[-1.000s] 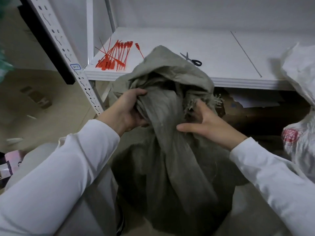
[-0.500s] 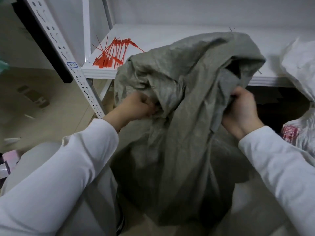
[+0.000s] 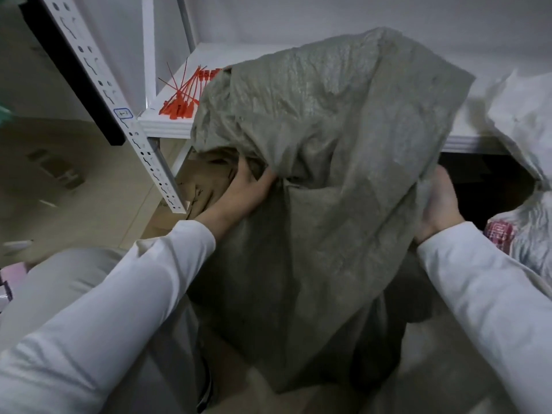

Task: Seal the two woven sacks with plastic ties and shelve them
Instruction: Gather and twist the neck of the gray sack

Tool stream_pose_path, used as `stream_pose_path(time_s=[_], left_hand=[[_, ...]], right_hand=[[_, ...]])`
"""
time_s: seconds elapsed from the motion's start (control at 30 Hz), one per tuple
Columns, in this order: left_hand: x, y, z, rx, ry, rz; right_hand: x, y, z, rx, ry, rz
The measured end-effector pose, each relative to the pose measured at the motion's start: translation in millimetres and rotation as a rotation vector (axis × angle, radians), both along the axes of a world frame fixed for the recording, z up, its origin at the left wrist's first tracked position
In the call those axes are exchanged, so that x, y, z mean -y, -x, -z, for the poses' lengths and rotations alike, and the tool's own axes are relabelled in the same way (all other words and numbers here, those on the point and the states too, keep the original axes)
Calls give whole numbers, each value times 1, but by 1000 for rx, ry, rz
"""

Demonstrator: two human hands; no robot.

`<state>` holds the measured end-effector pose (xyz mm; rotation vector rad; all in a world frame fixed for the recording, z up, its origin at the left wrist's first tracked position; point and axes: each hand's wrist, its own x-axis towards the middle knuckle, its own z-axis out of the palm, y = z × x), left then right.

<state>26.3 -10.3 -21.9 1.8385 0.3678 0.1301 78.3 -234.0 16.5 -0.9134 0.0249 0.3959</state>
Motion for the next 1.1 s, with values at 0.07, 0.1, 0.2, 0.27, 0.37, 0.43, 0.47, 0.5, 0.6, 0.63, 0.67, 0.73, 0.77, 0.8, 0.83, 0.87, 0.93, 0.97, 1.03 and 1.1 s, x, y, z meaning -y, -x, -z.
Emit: stream_pose_path(time_s=[0.07,0.1,0.2,0.27,0.37,0.43,0.47,0.5,0.6,0.63,0.67,0.73,0.77,0.8,0.83,0.87,0.93,0.97,1.03,1.1], left_hand=[[0,-2,-2,-18,13,23],[1,-3,-4,-42,58,31],[0,-2,-16,-99,299,17],[-7,-2,-24,-157,448,68],[-19,1,-26,-129,335,80],[-19,5,-23,-123,246,56],[-17,6,-21,-111,259,31],[-15,8,-21,-85,299,-2],[-9,10,-32,60,425,-31],[-8,11,-38,97,465,-16],[-9,12,-44,124,501,12],[-9,14,-50,141,549,94],[-7,15,-49,130,556,132],[-4,15,-48,115,557,168],[-2,15,-45,94,559,193],[0,15,-41,77,557,214],[3,14,-37,64,573,240],[3,12,-36,67,593,233],[1,8,-35,86,619,144],[-4,3,-31,107,583,-65]], right_hand=[[-8,0,2,-64,107,17],[-9,-2,5,-66,224,63],[-9,-9,13,25,587,116],[-6,-13,17,40,657,117],[-5,-15,17,21,643,126],[-8,-14,17,35,580,42],[-10,-14,18,55,540,-43],[-13,-12,19,79,526,-138],[-21,-1,23,146,563,-347],[-23,1,25,159,549,-356],[-25,5,25,163,516,-347],[-27,9,23,167,462,-305],[-27,11,21,167,450,-291],[-28,13,20,166,444,-288],[-29,13,22,168,442,-288],[-29,15,23,172,441,-292],[-33,16,27,168,422,-244],[-34,16,28,161,394,-195],[-36,14,25,124,331,-54],[-33,7,17,82,224,59]])
